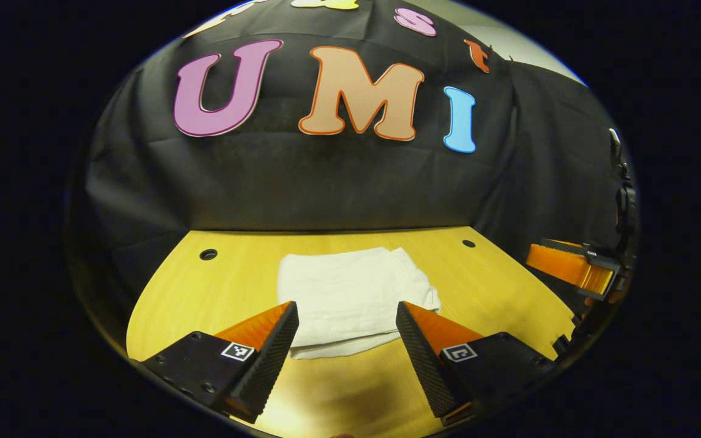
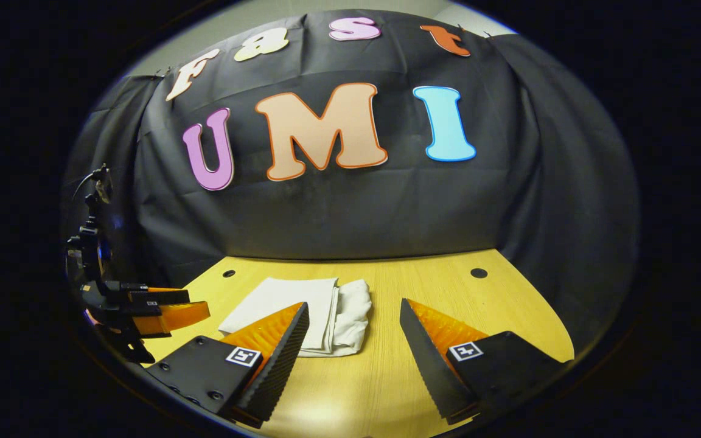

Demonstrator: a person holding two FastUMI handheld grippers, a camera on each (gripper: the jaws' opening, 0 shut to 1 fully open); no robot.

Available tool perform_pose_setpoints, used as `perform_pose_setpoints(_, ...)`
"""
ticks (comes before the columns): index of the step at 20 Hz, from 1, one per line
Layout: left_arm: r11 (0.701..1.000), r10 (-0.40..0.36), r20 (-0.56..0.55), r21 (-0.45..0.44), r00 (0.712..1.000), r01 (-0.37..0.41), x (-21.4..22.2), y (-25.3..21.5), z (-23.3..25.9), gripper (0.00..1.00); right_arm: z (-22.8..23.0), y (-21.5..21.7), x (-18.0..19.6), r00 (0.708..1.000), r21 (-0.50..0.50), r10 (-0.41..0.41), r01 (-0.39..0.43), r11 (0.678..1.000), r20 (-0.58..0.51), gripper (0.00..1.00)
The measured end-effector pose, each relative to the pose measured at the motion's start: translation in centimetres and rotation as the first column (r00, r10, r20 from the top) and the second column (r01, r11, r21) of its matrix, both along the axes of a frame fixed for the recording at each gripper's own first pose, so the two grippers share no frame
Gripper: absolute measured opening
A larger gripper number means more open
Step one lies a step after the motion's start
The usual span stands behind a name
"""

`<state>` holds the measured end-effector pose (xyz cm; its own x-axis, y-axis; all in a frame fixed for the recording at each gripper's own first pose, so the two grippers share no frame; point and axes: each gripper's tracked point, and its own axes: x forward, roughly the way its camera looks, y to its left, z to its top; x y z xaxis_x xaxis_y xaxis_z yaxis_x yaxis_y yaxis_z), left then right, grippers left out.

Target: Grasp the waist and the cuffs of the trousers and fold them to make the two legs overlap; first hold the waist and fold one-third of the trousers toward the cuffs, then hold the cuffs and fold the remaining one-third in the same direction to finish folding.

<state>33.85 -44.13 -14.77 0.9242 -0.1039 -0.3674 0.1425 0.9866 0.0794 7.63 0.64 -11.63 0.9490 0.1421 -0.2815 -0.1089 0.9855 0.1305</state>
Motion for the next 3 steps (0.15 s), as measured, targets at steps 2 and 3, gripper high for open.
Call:
perform_pose_setpoints(2,1.0,0.017,0.006,-0.009,1.0,-0.017,-1.1,0.9,0.3,0.95,0.5,0.6,-1.0,1.0,-0.014,0.007,-0.006,1.0,0.026,0.96)
perform_pose_setpoints(3,1.0,0.023,0.006,-0.011,1.0,-0.023,-1.6,1.4,0.5,0.96,0.7,0.9,-1.4,0.999,-0.02,0.005,-0.005,1.0,0.039,0.97)
